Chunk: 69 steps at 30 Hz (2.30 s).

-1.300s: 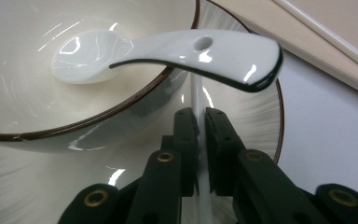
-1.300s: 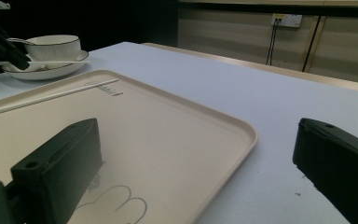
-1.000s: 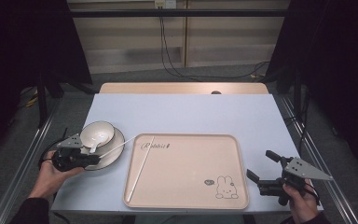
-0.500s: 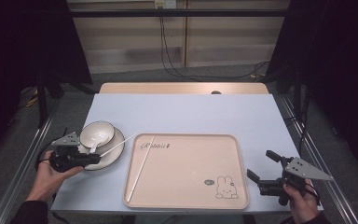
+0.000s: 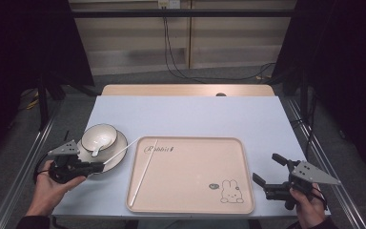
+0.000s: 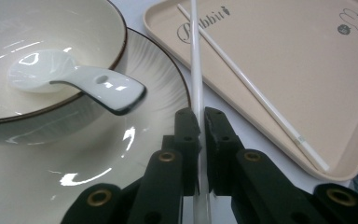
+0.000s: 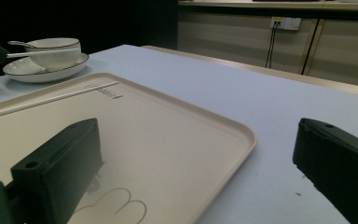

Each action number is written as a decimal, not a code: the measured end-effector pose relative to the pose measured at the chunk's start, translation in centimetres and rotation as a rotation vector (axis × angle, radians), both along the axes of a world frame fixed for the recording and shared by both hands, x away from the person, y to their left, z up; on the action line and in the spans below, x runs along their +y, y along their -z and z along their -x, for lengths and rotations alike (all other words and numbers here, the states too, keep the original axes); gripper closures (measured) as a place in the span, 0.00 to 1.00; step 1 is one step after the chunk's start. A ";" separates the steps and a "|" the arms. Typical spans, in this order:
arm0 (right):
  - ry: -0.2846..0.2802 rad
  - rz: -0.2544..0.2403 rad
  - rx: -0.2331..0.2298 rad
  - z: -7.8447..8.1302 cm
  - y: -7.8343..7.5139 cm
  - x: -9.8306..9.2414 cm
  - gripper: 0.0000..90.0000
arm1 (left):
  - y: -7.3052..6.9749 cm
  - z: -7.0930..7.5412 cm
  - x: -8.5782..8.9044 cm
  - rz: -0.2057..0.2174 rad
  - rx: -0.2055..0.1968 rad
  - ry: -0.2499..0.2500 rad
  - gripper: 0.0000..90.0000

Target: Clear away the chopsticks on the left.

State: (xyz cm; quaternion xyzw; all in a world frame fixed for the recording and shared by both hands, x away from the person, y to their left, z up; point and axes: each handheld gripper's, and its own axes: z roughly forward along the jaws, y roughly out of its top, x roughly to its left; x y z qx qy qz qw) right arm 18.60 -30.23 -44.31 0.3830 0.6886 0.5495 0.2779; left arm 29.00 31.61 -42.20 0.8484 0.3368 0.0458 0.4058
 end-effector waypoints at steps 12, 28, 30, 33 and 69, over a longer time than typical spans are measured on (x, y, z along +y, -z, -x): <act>0.013 -0.014 0.006 0.1 0.0 0.1 0.01 | -1.5 3.0 -1.3 0.055 -0.019 -0.104 0.94; 0.012 0.000 -0.002 0.0 0.0 0.0 0.01 | -1.8 6.0 -5.9 0.107 0.004 -0.223 0.94; 0.005 0.001 0.002 0.0 0.0 0.0 0.01 | -1.7 5.9 -6.5 0.107 0.000 -0.240 0.94; 0.002 0.000 0.002 0.0 0.0 0.0 0.01 | -1.2 5.6 -7.4 0.105 -0.009 -0.281 0.94; -0.004 0.005 0.000 0.0 0.0 0.2 0.01 | 3.5 2.4 -15.2 -0.041 0.142 -0.482 0.94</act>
